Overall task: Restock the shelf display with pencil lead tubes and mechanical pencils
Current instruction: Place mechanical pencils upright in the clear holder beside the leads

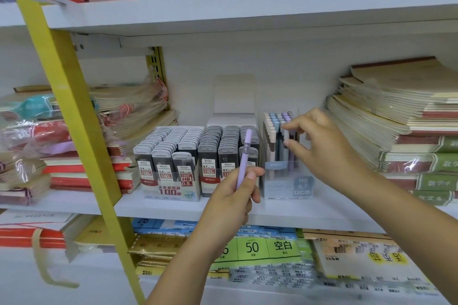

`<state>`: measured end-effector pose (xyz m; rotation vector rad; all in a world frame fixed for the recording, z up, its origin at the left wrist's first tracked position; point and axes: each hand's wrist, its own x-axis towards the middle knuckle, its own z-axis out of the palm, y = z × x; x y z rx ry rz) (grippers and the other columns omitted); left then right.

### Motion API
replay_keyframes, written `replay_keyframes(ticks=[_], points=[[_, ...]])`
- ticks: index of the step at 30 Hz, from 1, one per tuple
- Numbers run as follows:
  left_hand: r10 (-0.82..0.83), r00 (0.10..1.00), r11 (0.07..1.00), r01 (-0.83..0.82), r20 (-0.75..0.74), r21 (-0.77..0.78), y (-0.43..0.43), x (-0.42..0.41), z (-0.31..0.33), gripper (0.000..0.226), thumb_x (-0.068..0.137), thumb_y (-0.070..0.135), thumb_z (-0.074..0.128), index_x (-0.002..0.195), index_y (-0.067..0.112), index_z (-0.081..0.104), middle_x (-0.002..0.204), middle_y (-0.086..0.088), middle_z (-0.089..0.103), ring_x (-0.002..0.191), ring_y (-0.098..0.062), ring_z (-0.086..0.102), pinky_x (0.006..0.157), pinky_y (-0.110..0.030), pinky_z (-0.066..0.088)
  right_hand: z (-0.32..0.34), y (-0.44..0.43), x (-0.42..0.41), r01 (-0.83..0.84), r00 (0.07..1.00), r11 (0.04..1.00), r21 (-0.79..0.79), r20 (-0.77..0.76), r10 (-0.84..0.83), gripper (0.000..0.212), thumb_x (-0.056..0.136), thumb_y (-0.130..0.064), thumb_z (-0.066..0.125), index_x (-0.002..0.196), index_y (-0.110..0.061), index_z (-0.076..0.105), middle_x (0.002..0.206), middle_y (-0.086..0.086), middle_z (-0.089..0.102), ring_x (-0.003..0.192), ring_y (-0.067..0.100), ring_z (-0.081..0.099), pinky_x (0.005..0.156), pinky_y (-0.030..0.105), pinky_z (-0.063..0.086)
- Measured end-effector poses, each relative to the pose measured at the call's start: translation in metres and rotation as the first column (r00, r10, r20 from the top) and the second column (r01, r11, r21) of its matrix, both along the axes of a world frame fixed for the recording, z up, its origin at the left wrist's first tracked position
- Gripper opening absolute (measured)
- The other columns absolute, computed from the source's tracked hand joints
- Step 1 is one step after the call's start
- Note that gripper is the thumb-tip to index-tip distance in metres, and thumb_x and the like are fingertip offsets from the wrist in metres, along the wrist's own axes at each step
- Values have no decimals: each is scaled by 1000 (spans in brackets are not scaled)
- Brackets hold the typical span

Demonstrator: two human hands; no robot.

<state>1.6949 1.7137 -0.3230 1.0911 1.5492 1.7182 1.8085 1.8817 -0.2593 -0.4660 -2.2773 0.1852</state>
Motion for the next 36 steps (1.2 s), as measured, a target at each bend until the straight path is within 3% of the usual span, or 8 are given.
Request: replay_keyframes(ticks=[5,8,12,15,17,19,25,36], points=[[-7,999,1000,7,-36,2,-3,4,5,27,106,37,44,100,44,70,68,13,56,49,-4,35,46,-17,32,6,-24,5,-58,982,994,-95,-184,40,30,93,-26,59,124,-28,60,99,-7,50,82,3,46,71,9,36],[-16,996,1000,15,-87,-19,1,8,9,24,106,36,45,105,38,69,70,12,55,52,-6,36,48,-18,32,11,-49,6,-402,911,792,-460,-283,299,30,92,-25,61,121,-35,60,95,-5,70,87,4,63,75,10,47],[54,959,998,-58,-279,-5,9,17,13,13,102,34,53,103,39,66,76,8,59,59,-4,47,57,-22,40,18,-53,9,-503,850,692,-519,-443,286,26,93,-8,60,109,-29,63,84,1,75,71,8,69,60,17,52],[445,553,891,-349,-705,289,9,11,12,20,97,30,60,117,33,65,106,11,63,99,-2,54,87,-15,42,38,-28,33,-465,740,818,-338,-655,150,26,96,-9,56,106,-33,56,86,0,73,74,11,70,59,20,53],[543,207,817,-354,-814,455,9,3,11,31,96,27,59,124,19,66,126,2,64,124,-17,52,108,-29,37,43,-13,42,-347,791,913,-216,-591,160,26,96,-11,56,108,-34,54,89,-3,70,83,15,70,66,25,56],[478,65,834,-346,-876,429,13,-4,5,38,95,30,61,130,18,64,143,-4,57,141,-27,42,119,-47,30,37,-5,39,-227,893,963,-145,-425,147,27,96,-14,56,114,-34,52,93,-2,68,88,18,69,75,36,57],[286,8,882,-393,-958,260,22,-13,-3,44,95,39,60,138,29,58,159,-3,39,151,-25,27,122,-59,17,8,0,26,-106,992,993,-60,-82,101,28,95,-21,59,115,-34,45,95,-8,67,85,10,66,69,20,50],[268,8,881,-407,-963,242,22,-14,-2,40,96,39,59,135,28,60,154,-4,46,148,-27,34,123,-57,14,2,-7,23,-120,991,990,-77,-67,114,22,94,-24,61,112,-29,50,93,-12,65,84,4,64,72,17,52]])
